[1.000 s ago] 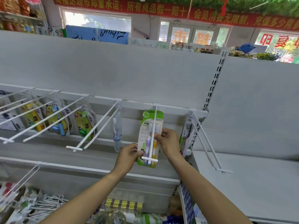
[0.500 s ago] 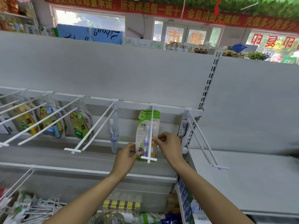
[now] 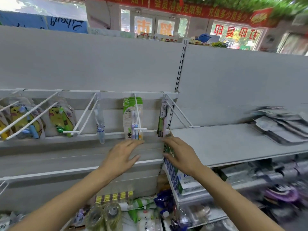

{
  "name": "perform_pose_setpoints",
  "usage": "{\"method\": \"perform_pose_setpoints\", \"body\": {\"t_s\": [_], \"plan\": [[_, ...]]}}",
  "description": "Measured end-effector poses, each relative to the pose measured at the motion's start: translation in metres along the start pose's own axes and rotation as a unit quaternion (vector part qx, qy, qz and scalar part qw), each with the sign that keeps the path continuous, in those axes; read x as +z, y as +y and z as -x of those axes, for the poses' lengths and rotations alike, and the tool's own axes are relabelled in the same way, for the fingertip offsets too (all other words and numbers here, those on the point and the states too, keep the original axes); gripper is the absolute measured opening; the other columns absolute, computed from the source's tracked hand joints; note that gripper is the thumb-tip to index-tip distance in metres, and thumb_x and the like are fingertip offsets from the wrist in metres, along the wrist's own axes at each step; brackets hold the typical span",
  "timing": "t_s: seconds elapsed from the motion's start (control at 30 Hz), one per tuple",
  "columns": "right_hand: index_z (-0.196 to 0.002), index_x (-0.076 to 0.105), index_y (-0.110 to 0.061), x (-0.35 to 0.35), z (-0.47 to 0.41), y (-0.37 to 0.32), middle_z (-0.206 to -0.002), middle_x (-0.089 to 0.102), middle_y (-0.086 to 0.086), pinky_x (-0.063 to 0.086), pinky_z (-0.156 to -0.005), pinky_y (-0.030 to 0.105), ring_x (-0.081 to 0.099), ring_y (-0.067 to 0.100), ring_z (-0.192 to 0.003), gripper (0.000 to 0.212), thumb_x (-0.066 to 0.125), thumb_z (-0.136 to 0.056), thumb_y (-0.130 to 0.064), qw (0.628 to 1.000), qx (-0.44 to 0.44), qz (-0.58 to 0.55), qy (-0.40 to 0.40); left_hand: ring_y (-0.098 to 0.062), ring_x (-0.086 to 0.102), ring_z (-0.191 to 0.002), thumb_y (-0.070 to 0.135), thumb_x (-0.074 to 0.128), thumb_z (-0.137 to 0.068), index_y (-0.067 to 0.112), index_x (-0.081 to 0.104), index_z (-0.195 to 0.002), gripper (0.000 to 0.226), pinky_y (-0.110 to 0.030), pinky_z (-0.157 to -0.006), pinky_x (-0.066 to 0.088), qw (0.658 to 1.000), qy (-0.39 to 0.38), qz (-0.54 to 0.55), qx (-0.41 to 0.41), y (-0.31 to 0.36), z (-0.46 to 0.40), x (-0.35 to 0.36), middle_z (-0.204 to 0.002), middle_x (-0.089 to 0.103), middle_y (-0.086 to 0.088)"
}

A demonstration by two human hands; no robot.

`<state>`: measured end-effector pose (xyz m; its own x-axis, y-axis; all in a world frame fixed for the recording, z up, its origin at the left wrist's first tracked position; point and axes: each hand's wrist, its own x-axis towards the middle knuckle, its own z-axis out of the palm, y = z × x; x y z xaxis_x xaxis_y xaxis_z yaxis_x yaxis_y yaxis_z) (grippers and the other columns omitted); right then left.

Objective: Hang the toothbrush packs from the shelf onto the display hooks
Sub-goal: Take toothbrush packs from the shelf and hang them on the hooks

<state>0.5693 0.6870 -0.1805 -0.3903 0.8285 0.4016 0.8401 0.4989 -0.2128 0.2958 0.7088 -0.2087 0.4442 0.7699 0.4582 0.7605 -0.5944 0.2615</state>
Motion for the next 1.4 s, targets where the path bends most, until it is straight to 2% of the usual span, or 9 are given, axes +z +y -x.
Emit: {"method": "perform_pose_setpoints", "body": {"t_s": [0.2, 0.4, 0.87, 1.07, 1.23, 1.4], "plan": [[-0.14, 0.051, -0.022, -0.039, 0.058, 0.013, -0.14, 0.055, -0.005, 0.047, -0.102, 0.031, 0.05, 0.015, -0.128, 0.051, 0.062, -0.092, -0.036, 0.999, 0.006, 0.033, 0.022, -0.011, 0.055, -0.124, 0.051, 0.056, -0.09, 0.028, 0.055, -0.135, 0.05, -0.034, -0.104, 0.045, 0.992, 0.014, 0.031, 0.119, 0.051, -0.023, -0.003, -0.135, 0.059, 0.009], [-0.14, 0.05, -0.022, -0.079, 0.103, 0.068, -0.141, 0.055, -0.005, 0.047, -0.103, 0.032, 0.051, 0.016, -0.129, 0.053, 0.061, -0.092, -0.041, 0.997, 0.002, 0.057, 0.044, -0.01, 0.053, -0.127, 0.051, 0.06, -0.088, 0.027, 0.057, -0.133, 0.051, -0.034, -0.108, 0.042, 0.985, 0.014, 0.041, 0.168, 0.118, -0.059, 0.027, -0.136, 0.059, 0.008], [-0.14, 0.05, -0.022, -0.18, 0.187, 0.302, -0.142, 0.053, -0.008, 0.042, -0.104, 0.028, 0.046, 0.012, -0.132, 0.053, 0.062, -0.092, -0.041, 0.996, 0.039, 0.074, 0.024, 0.0, 0.045, -0.129, 0.055, 0.059, -0.091, 0.037, 0.051, -0.136, 0.049, -0.02, -0.106, 0.038, 0.992, 0.012, 0.045, 0.12, 0.287, -0.185, 0.158, -0.138, 0.052, 0.02], [-0.14, 0.05, -0.024, -0.195, 0.194, 0.395, -0.141, 0.053, -0.009, 0.046, -0.096, 0.03, 0.047, 0.013, -0.131, 0.052, 0.063, -0.091, -0.039, 0.991, 0.096, 0.087, 0.026, 0.0, 0.045, -0.128, 0.054, 0.059, -0.092, 0.037, 0.051, -0.135, 0.047, -0.021, -0.106, 0.039, 0.989, -0.007, 0.052, 0.137, 0.318, -0.257, 0.213, -0.138, 0.051, 0.021], [-0.141, 0.049, -0.023, -0.211, 0.189, 0.465, -0.142, 0.052, -0.007, 0.048, -0.097, 0.032, 0.047, 0.016, -0.132, 0.051, 0.062, -0.093, -0.038, 0.983, 0.138, 0.118, 0.013, -0.002, 0.045, -0.129, 0.043, 0.063, -0.092, 0.035, 0.051, -0.136, 0.047, -0.02, -0.106, 0.038, 0.985, -0.032, 0.061, 0.159, 0.335, -0.326, 0.258, -0.139, 0.052, 0.02], [-0.142, 0.047, -0.019, -0.234, 0.175, 0.539, -0.142, 0.052, -0.003, 0.045, -0.098, 0.031, 0.048, 0.019, -0.131, 0.051, 0.06, -0.096, -0.034, 0.974, 0.183, 0.129, 0.031, -0.005, 0.043, -0.131, 0.03, 0.064, -0.09, 0.038, 0.043, -0.143, 0.057, -0.025, -0.104, 0.043, 0.984, -0.056, 0.064, 0.155, 0.352, -0.393, 0.306, -0.145, 0.047, 0.017]]}}
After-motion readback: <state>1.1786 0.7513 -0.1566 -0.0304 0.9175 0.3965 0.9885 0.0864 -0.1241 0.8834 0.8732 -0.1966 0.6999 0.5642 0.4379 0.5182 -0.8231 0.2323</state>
